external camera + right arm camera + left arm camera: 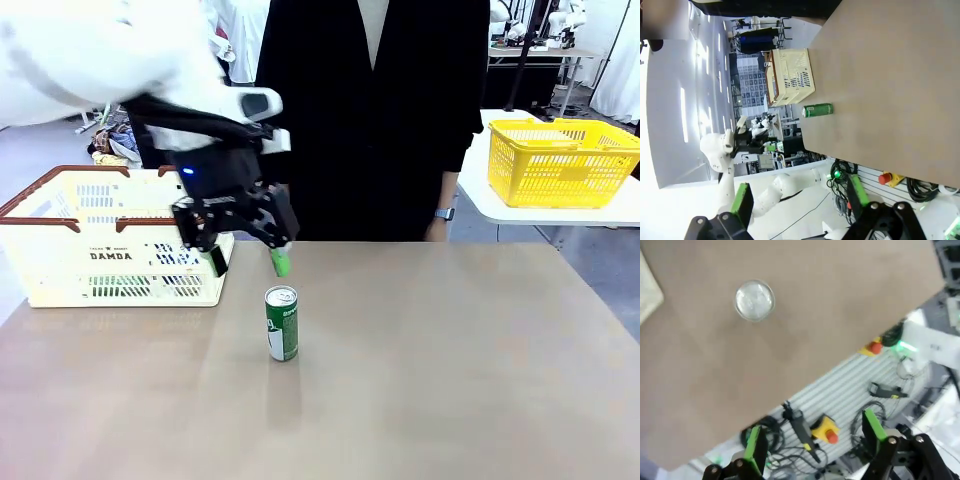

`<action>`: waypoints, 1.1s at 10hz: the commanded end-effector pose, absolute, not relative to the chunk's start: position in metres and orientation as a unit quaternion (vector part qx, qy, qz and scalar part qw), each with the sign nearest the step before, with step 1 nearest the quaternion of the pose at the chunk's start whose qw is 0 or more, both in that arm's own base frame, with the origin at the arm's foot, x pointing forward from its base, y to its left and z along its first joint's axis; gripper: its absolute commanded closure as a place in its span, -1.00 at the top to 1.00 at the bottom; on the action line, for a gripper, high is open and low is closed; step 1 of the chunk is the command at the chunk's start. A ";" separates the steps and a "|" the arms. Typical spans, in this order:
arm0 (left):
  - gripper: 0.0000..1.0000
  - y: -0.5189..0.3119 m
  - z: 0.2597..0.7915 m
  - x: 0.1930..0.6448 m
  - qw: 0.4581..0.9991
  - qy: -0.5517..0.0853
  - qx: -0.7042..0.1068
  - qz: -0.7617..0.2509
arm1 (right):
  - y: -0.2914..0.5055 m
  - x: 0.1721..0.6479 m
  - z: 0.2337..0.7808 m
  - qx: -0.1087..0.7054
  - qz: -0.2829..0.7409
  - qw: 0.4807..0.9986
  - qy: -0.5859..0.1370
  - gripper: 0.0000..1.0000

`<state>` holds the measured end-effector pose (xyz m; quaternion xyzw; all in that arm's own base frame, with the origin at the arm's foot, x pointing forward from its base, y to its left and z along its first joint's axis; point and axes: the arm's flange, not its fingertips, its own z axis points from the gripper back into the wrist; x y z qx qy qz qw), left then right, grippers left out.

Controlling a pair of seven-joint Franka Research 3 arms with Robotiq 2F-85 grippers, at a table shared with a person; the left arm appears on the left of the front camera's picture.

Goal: Place the drinks into the Shopping basket.
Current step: Pick up one drink and place it into the Shopping basket.

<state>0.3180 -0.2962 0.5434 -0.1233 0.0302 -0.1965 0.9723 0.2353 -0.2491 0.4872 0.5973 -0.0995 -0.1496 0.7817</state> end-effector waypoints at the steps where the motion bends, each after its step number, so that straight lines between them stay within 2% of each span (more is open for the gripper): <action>1: 1.00 -0.317 0.533 0.351 0.984 0.031 -0.053 -0.169 | -0.250 0.232 0.491 0.597 -0.155 0.782 -0.090 1.00; 3: 1.00 -0.325 0.526 0.359 0.985 -0.014 -0.077 -0.152 | -0.250 0.232 0.491 0.597 -0.155 0.782 -0.090 1.00; 4: 1.00 -0.321 0.516 0.352 0.980 0.019 -0.062 -0.188 | -0.250 0.232 0.491 0.597 -0.155 0.782 -0.090 1.00; 8: 1.00 -0.328 0.514 0.356 0.980 0.017 -0.069 -0.184 | -0.250 0.232 0.491 0.597 -0.155 0.782 -0.090 1.00; 10: 1.00 -0.341 0.487 0.360 0.992 0.000 -0.081 -0.092 | -0.250 0.232 0.491 0.597 -0.155 0.782 -0.090 1.00; 11: 1.00 -0.347 0.474 0.359 0.992 0.007 -0.079 -0.099 | -0.250 0.232 0.491 0.597 -0.155 0.782 -0.090 1.00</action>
